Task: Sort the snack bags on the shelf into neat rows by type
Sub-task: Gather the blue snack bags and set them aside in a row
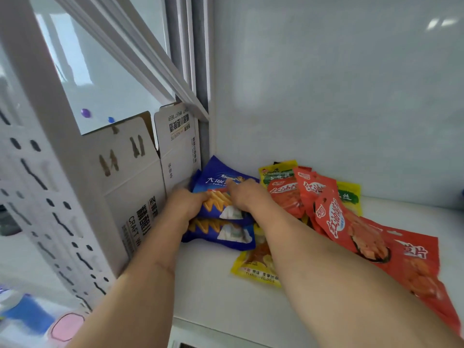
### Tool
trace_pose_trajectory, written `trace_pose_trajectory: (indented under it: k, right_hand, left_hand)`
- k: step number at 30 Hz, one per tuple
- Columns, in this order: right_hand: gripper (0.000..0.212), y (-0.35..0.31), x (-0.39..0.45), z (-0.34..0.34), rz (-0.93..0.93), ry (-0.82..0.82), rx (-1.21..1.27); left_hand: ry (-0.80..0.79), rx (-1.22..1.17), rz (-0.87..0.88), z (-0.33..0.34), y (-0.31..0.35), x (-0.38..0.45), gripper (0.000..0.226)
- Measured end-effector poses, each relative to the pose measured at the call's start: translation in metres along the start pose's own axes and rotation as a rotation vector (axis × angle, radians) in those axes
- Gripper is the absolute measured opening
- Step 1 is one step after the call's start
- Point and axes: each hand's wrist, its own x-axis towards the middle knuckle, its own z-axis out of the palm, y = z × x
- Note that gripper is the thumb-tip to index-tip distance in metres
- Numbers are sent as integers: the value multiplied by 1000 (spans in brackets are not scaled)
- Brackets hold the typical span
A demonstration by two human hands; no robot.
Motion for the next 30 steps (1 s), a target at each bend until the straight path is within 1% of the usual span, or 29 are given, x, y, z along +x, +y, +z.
trace_pose_trajectory:
  k: [2,3,5,6,8,10,13,16,18,21,23,25,27,30]
  right_hand:
    - [53,0,-1,-8,23,9,140]
    - [46,1,-4,-9,51,16,261]
    - [33,0,-6,-11,55,5,293]
    - [30,0,-5,-11,94,7,352]
    - [34,1,-3,-11,146,15,463]
    - [30,-3,-8,-17,181,-34,599]
    - [27,-3,-11,-27,221,-97,717]
    - [28,-3,-7,-32,265,-133,845]
    - [29,-4,-6,-36,270,-130,912]
    - [28,-4,-9,-44,247,-107,1003]
    - [35,-4,-11,-49,219,-59,1037]
    - [40,-5,-12,-53,187,10,1069]
    - [40,-5,-15,-56,143,34,1110]
    - [40,-4,-25,-67,83,69,1160]
  left_hand:
    - [-24,-43,-45,-1,-2,-3,49]
    - [-26,-70,-59,-1,-4,-4,47]
    - [-26,-128,-51,-1,-6,-6,40]
    - [-20,-161,-33,-1,-6,-7,37]
    - [-10,-213,1,-3,-5,-9,37]
    - [-11,-261,9,-6,0,-10,40]
    - [-46,-390,-65,-12,10,-16,38]
    - [-137,-465,-102,-15,19,-24,24]
    - [-178,-491,-63,-16,22,-31,22]
    - [-263,-516,26,-17,22,-38,35]
    - [-351,-536,100,-18,22,-43,40]
    - [-427,-518,172,-19,22,-49,52]
    - [-442,-486,238,-20,24,-53,59]
    - [-444,-433,353,-21,26,-57,56]
